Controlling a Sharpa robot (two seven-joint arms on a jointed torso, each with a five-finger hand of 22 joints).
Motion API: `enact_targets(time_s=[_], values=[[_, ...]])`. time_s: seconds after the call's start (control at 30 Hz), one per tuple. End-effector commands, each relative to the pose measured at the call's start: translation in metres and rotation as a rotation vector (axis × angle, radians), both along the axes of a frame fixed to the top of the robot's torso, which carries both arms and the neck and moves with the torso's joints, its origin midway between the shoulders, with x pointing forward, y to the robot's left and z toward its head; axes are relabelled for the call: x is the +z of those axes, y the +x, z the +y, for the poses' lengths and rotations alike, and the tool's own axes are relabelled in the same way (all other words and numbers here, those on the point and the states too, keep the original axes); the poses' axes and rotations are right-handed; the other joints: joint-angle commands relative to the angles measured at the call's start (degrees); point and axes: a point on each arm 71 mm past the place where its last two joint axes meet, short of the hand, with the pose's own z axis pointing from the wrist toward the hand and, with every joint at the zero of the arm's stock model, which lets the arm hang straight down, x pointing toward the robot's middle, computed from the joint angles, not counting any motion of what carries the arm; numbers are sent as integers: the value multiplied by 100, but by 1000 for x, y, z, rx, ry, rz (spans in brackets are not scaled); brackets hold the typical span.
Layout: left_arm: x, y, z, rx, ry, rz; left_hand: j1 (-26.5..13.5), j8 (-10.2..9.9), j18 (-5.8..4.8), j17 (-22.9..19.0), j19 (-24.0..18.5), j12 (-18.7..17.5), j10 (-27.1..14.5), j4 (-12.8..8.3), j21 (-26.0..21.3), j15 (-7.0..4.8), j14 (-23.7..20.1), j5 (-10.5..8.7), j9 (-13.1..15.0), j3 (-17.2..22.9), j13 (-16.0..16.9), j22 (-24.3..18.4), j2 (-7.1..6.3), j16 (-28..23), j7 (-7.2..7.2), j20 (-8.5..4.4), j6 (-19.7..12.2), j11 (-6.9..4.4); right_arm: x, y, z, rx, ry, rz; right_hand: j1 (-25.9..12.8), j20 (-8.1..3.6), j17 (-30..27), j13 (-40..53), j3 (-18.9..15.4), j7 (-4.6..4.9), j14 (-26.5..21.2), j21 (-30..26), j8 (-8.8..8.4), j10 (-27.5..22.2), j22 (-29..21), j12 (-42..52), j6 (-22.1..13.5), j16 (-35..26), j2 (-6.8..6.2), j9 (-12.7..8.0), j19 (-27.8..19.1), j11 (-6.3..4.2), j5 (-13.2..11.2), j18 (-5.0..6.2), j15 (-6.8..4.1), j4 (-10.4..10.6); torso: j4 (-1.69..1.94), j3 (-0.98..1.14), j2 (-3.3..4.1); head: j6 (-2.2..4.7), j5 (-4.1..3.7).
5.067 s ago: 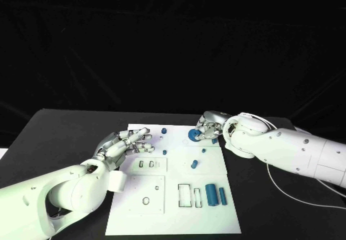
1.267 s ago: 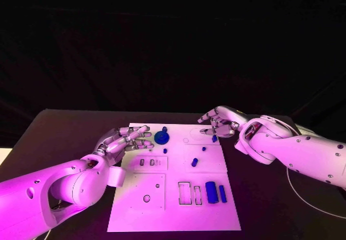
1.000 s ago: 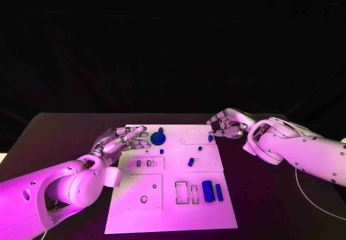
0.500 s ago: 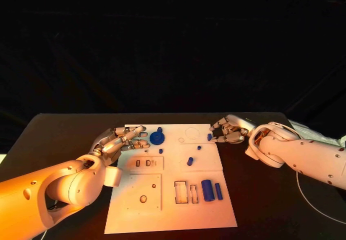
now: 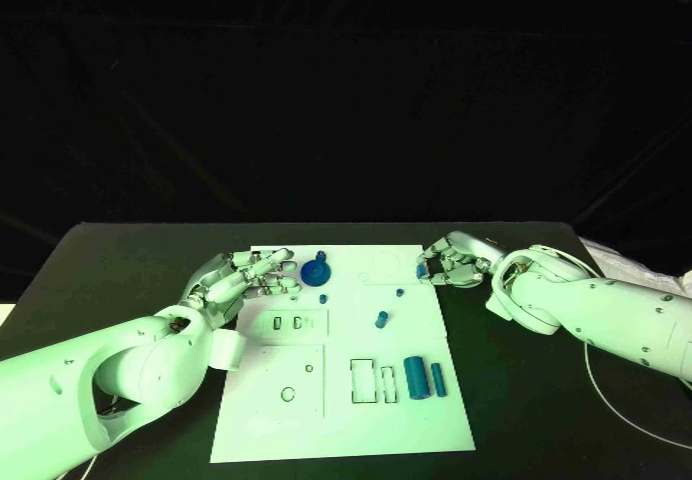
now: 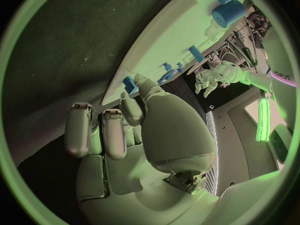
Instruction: Assemble the parts on the task board
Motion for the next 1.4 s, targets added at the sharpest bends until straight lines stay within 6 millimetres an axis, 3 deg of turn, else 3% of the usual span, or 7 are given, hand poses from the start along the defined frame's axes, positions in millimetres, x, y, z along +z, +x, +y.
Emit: enact_targets(time_s=[0.03, 0.43, 0.83, 1.17, 1.27, 1.4], values=[[1, -1, -3, -22, -14, -11, -21, 3, 57, 7, 6, 3, 44, -15, -20, -7, -38, 14, -3, 13, -2, -5, 47, -28, 2, -25, 19, 10, -2, 0, 2, 8, -6, 12, 23, -9, 194, 23, 28, -1, 379, 34, 30, 28, 16, 39, 69, 34, 77, 11, 41, 15, -51, -45, 31, -37, -1, 0, -1, -17, 14], [1, -1, -3, -23, -14, -9, -21, 3, 57, 7, 6, 3, 44, -15, -20, -7, -38, 14, -3, 13, -2, -5, 47, -28, 2, -25, 19, 10, -2, 1, 6, 12, 10, -4, 23, -29, 263, 166, 201, -61, 389, 76, 127, 88, 106, 188, 385, 79, 328, 57, 88, -32, -323, -60, 0, -42, -4, -2, -4, -46, 43], [1, -1, -3, -26, -15, -7, -25, -5, 57, 11, 7, -7, 40, -18, -25, -5, -37, 15, -6, 18, -5, -7, 49, -34, 8, -24, 16, 15, 1, 1, 5, -8, 34, -44, 118, -130, 387, 270, 461, -253, 411, 138, 365, 161, 250, 287, 877, 151, 519, 166, 166, -186, -472, -87, -124, -150, -2, 0, -8, -69, 33], [1, -1, -3, -26, -16, -11, -25, -7, 56, 13, 7, -10, 40, -19, -26, -4, -36, 15, -7, 22, -7, -8, 54, -36, 8, -24, 16, 15, 6, -3, 13, -26, 78, -59, 108, -156, 387, 254, 526, -256, 410, 148, 361, 157, 271, 256, 872, 151, 545, 171, 178, -196, -506, -92, -141, -173, -7, -5, -20, -61, 43], [2, -1, -3, -20, -16, -16, -20, -12, 56, 16, 8, -17, 42, -25, -30, -4, -35, 15, -8, 36, -9, -10, 68, -41, 7, -24, 18, 15, 13, -7, 20, -61, 149, 4, 46, -165, 306, 66, 593, -248, 392, 124, 331, 52, 206, 11, 831, 106, 604, 166, 146, -192, -447, -80, -141, -145, 13, -26, -27, -66, 31], [2, -1, -2, -19, -17, -18, -13, -14, 57, 19, 10, -22, 44, -30, -32, -5, -32, 15, -9, 48, -11, -12, 80, -44, 6, -24, 21, 14, 22, -14, 35, -56, 171, 27, 2, -168, 279, -11, 627, -242, 385, 117, 320, 12, 189, -94, 818, 89, 614, 167, 141, -187, -405, -77, -140, -139, 17, -26, -26, -51, 52]])
